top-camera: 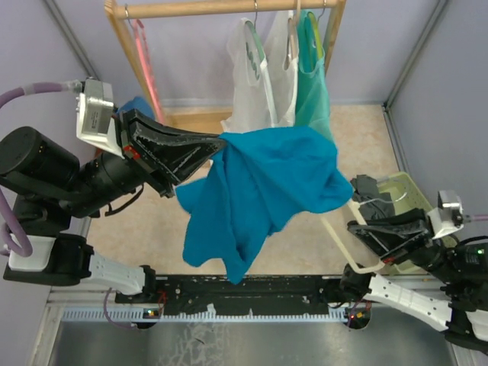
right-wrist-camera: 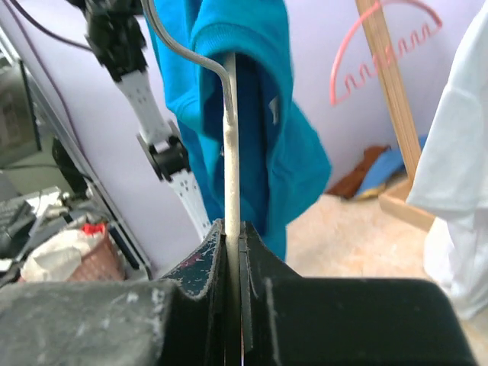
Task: Place the t-shirt on the hanger
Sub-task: Pick up the T-shirt from the hanger.
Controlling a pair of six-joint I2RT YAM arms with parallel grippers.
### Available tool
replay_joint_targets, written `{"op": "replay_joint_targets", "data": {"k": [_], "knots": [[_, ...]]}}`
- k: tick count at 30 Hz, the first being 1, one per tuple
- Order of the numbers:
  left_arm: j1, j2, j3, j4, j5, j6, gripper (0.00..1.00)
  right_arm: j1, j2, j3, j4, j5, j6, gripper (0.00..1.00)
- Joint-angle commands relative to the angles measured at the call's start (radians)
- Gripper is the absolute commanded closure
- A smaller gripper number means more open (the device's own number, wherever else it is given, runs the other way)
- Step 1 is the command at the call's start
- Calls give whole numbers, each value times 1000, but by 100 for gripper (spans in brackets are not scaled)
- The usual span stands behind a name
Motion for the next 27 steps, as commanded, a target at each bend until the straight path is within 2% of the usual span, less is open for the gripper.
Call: {"op": "replay_joint_targets", "data": {"k": [1,5,10,14,18,24,27], "knots": [[-3,-19,0,29,-29,1,100,3,41,-60,141,5,3,100],[-3,-25,-1,11,-31,-12,100,3,85,-103,210,-29,14,100],[-3,-33,-9,-5,-37,-21,100,3,172,-70,217,-80,-13,100],[-3,-47,-13,-32,-76,-34,100,3,100,-69,221,-7,-21,100],[-3,-62,-45,-76,-194,-63,93,3,86,-69,227,8,-26,100],[-3,-61,-56,-247,-490,-157,84,4,38,-78,250,44,-28,100],[-3,-60,-64,-287,-578,-177,71,4,39,-75,250,49,-31,100]]}}
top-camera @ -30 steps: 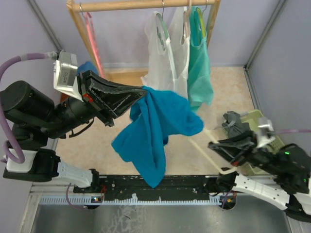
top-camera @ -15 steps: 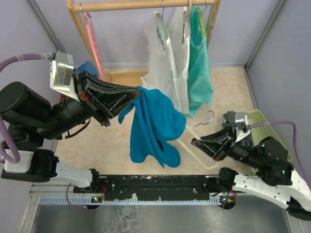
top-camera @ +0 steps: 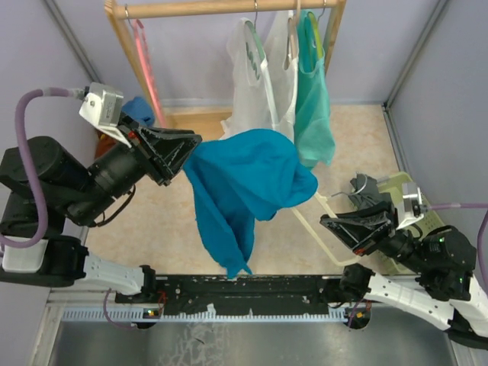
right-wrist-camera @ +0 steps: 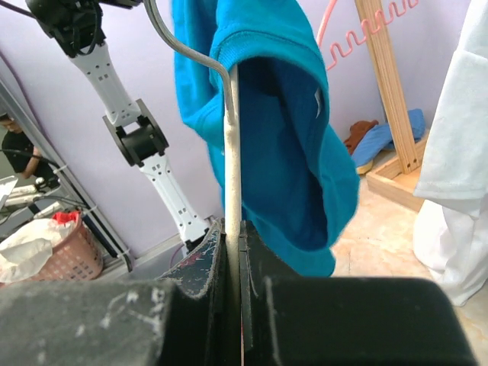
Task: Place the t-shirt on the hanger
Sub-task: Pick up the T-shirt from the hanger.
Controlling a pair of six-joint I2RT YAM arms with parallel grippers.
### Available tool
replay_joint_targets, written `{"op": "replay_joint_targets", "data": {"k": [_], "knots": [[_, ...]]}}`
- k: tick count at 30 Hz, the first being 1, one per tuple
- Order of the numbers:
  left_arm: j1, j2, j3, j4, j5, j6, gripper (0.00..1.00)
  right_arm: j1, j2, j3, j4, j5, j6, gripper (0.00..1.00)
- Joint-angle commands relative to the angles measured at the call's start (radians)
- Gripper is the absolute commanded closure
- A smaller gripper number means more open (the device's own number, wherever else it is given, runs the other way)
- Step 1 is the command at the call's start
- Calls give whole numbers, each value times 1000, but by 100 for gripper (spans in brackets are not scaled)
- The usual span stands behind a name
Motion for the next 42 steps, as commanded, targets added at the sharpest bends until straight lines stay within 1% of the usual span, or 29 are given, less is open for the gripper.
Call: {"op": "replay_joint_targets", "data": {"k": [1,4,6,10,13,14,16,18,22,25,29,33,35,37,38,39,40,42], "knots": [[-3,1,-13,-103,-220,-53,68,3,-10,38,115,29,-19,100],[-3,11,9,-127,-307,-50,63,4,13,39,107,35,-19,100],[-3,21,22,-147,-345,-49,62,3,26,40,102,39,-17,100],[-3,84,52,-143,-307,7,56,4,70,57,62,84,-22,100],[-3,198,211,-226,-285,41,52,3,119,86,20,130,-26,100],[-3,234,245,-251,-276,49,49,3,136,100,5,142,-29,100],[-3,271,261,-280,-255,51,44,3,167,122,-21,172,-32,100],[-3,271,235,-297,-221,36,40,3,189,143,-38,196,-34,100],[-3,215,113,-315,-181,-1,31,3,223,184,-71,216,-43,100],[-3,172,32,-292,-125,12,25,3,241,205,-78,198,-50,100],[0,115,-63,-215,-123,61,13,4,255,218,-81,163,-53,100],[20,91,-81,-169,-149,91,11,3,260,215,-87,118,-49,100],[54,96,-72,-159,-144,106,7,2,262,214,-88,80,-46,100],[124,99,-61,-155,-72,119,7,3,261,212,-86,52,-45,100],[179,99,-49,-161,-3,120,7,4,260,210,-85,39,-45,100],[230,99,-40,-170,97,118,7,3,257,209,-87,32,-44,100],[263,95,-36,-178,150,118,8,3,254,209,-87,25,-41,100],[289,83,-34,-190,242,123,9,3,247,213,-94,7,-41,100]]}}
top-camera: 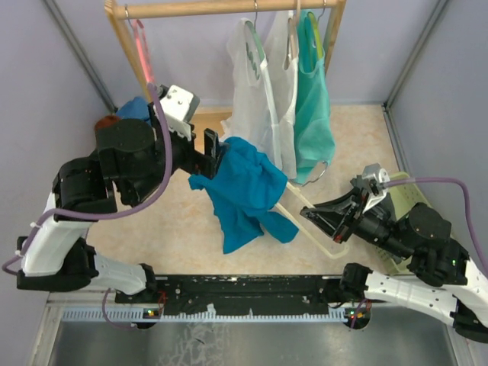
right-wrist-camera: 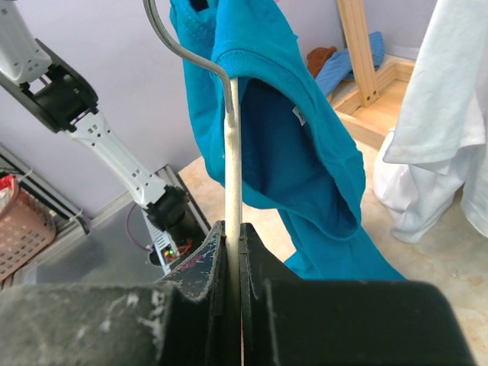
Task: Place the t-shirt on the hanger
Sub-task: Pick up the T-shirt from the hanger.
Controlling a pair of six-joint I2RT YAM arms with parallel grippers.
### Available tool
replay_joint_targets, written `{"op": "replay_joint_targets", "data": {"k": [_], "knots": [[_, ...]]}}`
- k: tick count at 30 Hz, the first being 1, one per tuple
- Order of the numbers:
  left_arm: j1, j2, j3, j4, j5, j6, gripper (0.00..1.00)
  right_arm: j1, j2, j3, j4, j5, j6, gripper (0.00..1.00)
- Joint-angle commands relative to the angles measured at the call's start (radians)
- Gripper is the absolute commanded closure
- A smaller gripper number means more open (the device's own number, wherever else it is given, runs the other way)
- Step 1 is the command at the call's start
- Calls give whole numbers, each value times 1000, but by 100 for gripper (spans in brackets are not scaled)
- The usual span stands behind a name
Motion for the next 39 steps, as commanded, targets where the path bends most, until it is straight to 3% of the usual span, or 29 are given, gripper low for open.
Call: {"op": "replay_joint_targets", "data": {"k": [1,9,21,28,33,37,39], "knots": [[67,-20,36,-9,275,27,10,4,-11,53,86,-70,-9,100],[67,-52,43,-58,575,13,15,3,-32,75,36,-98,-13,100],[68,-58,6,-111,542,35,30,3,-52,80,48,-146,-3,100],[67,-57,-27,-106,546,34,46,2,-65,81,46,-148,2,100],[67,-54,-27,-104,552,29,64,3,-70,85,37,-140,2,100],[67,-47,3,-122,548,21,94,3,-77,83,31,-121,2,100],[67,-43,30,-128,541,16,100,4,-79,80,27,-112,2,100]]}}
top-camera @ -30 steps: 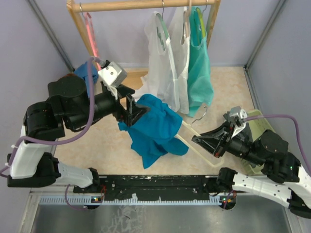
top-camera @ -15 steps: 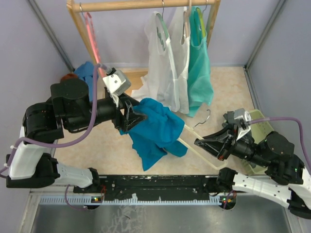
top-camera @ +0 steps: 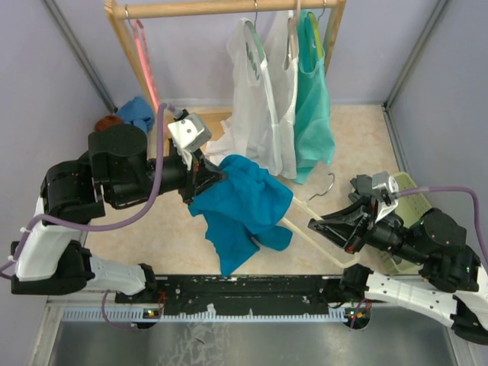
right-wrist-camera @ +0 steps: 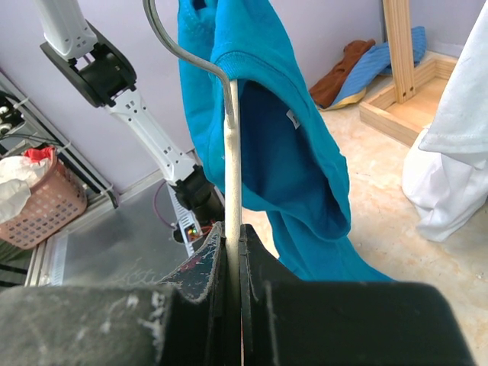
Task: Place the t-shirt on the hanger
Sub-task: Pick up the T-shirt from the hanger.
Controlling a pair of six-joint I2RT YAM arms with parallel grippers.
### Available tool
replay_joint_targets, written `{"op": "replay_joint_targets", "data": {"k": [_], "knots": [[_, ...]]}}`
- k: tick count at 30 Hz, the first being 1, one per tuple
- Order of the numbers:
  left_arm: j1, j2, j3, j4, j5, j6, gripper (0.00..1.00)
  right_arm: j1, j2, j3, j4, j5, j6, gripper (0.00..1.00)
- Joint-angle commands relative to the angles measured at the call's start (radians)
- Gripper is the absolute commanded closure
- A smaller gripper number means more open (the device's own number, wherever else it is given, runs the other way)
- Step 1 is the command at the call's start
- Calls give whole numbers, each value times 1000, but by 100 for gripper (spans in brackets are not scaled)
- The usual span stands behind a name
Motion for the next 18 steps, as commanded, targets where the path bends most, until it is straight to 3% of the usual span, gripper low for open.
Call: {"op": "replay_joint_targets", "data": {"k": [1,10,18], "knots": [[4,4,69,-20,-6,-5,100,3,-19,58,99,16,0,100],[3,37,264,47,-67,13,100,3,-31,23,98,31,7,100],[4,25,266,218,-105,57,100,3,-63,-26,92,21,26,100]]}}
